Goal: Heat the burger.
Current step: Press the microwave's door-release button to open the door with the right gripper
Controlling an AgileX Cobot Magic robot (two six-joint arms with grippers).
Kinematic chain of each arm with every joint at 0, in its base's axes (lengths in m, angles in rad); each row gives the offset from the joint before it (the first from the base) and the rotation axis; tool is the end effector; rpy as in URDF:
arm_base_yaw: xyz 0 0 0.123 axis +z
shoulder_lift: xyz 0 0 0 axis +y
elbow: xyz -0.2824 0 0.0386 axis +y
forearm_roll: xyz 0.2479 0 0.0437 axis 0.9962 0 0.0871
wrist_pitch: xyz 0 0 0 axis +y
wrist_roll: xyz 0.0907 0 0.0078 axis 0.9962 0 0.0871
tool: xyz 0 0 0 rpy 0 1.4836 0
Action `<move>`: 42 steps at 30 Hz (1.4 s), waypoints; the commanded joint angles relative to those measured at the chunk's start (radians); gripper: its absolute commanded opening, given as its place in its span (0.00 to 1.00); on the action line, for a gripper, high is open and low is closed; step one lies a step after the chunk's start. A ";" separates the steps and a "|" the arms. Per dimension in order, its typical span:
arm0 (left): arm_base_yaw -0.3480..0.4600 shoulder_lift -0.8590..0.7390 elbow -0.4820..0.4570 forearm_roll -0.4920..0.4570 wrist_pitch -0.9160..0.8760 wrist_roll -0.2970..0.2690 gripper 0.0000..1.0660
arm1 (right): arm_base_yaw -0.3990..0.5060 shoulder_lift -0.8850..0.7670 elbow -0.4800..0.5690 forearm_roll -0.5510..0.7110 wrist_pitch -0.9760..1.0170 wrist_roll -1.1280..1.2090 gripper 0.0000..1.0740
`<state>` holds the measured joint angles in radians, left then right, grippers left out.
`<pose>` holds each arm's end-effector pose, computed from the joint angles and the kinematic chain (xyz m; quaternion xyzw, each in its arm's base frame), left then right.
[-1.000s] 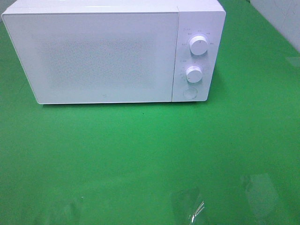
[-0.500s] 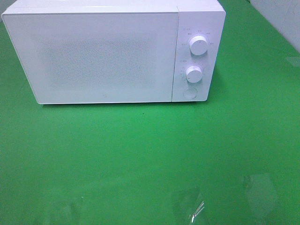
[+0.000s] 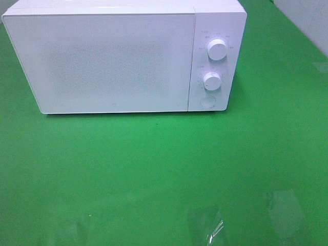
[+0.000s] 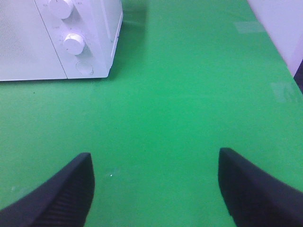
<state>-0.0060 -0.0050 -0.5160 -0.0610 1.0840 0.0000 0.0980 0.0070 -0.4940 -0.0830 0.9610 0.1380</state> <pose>-0.0086 -0.0049 0.2798 0.0044 0.8534 -0.0320 0.5202 0.0012 -0.0061 0.2840 0.0158 0.8290 0.0244 0.5585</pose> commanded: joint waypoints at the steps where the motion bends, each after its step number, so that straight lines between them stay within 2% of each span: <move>1: 0.002 -0.017 -0.001 -0.002 -0.013 0.000 0.95 | -0.005 -0.037 0.002 0.002 -0.003 -0.016 0.67; 33: 0.002 -0.014 -0.001 -0.002 -0.013 0.000 0.95 | -0.005 -0.037 0.002 0.005 -0.003 -0.015 0.67; 42: 0.002 -0.014 -0.001 -0.002 -0.013 0.000 0.95 | -0.005 0.040 -0.054 0.004 -0.014 -0.014 0.67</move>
<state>-0.0060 -0.0050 -0.5160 -0.0610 1.0840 0.0000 0.0980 0.0420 -0.5390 -0.0820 0.9590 0.1380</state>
